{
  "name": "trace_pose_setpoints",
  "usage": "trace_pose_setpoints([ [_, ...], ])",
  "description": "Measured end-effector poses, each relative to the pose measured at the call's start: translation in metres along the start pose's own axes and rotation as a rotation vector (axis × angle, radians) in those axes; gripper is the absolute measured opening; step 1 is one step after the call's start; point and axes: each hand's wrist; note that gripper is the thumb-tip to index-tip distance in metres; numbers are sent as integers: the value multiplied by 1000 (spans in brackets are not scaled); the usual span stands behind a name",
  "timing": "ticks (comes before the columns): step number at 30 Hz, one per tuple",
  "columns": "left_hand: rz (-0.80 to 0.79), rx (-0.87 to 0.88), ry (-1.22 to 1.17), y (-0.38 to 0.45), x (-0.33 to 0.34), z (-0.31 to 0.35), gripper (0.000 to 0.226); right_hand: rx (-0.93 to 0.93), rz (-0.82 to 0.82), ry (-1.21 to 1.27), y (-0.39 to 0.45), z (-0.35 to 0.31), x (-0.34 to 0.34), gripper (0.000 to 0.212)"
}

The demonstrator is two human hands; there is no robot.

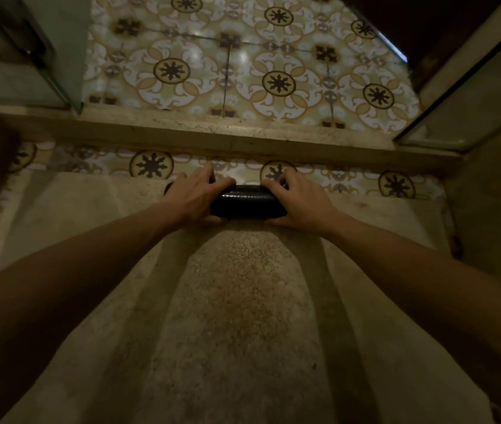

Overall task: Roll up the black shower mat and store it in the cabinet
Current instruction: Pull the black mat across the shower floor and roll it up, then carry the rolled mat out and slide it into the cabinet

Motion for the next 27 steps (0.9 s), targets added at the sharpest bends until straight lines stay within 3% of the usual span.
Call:
trace_pose_setpoints([
  [6,-114,-31,-15,-71,-92,25,86,42,-119,82,-66,-42,-98,82],
  [15,-191,-41,-82,-223,-313,55,78,9,-219,147,-187,-106,-336,72],
  [22,-242,-59,-120,-321,-492,86,76,22,-254,152,-278,-140,-517,71],
  [27,-212,-42,-97,-384,-573,101,75,26,-228,153,-331,-165,-597,70],
])
Point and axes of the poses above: each hand's wrist, its own y-axis towards the middle knuckle, its own x-axis out of the palm, z = x × y, and after that the axes turned 7 degrees about -z, right-handed
